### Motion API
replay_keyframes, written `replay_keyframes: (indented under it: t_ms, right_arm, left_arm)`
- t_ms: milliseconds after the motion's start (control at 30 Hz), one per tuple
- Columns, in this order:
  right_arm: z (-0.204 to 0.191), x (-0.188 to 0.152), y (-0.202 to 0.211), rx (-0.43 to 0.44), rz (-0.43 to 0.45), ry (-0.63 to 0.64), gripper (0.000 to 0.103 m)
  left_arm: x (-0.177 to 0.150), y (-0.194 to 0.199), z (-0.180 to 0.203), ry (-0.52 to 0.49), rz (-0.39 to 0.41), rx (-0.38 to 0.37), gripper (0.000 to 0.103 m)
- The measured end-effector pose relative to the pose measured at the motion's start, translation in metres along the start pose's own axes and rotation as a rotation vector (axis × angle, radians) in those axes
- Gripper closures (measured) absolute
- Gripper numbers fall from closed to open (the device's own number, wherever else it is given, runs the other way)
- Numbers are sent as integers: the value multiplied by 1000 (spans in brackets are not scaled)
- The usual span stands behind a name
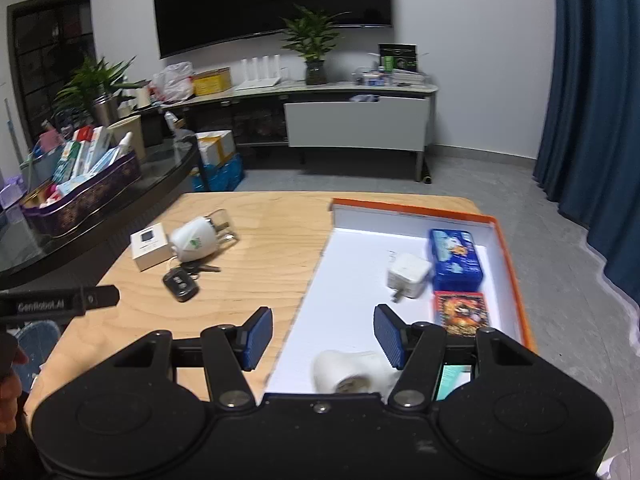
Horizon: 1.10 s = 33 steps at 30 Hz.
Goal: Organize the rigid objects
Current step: 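Move both grippers back toward the remaining objects on the table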
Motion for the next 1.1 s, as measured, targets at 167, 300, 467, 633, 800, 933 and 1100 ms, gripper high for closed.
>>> replay_keyframes:
  t_ms: [167, 300, 467, 633, 800, 933, 1100]
  right_arm:
    - [-14, 1, -7, 18, -10, 31, 34]
    - [-16, 1, -12, 20, -19, 36, 34]
    - [-14, 2, -21, 20, -29, 35, 33]
    - [-10, 3, -35, 21, -41, 40, 33]
    - [-6, 4, -52, 23, -57, 36, 33]
    - [-4, 5, -64, 28, -68, 36, 33]
    - [-8, 11, -77, 52, -72, 31, 33]
  left_arm:
    - [11, -14, -26, 67, 1, 62, 9]
    - [29, -32, -45, 159, -14, 97, 7]
    - [56, -66, -55, 272, -51, 128, 6]
    - [77, -108, -52, 292, -103, 182, 6]
    - [84, -143, -50, 281, -155, 225, 6]
    - [78, -154, -50, 257, -174, 252, 8]
    - [72, -141, -52, 225, -114, 142, 36]
Point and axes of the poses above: each gripper's, at about its wrist camera, not at the fingertips, and y roughly against the way its jaws point, z to its right, x to its top, the point moved 6 cm from there along -y, roughly the way its jaws point, and after that the axes turned 5 degrees about x, right-handed, at the moved point
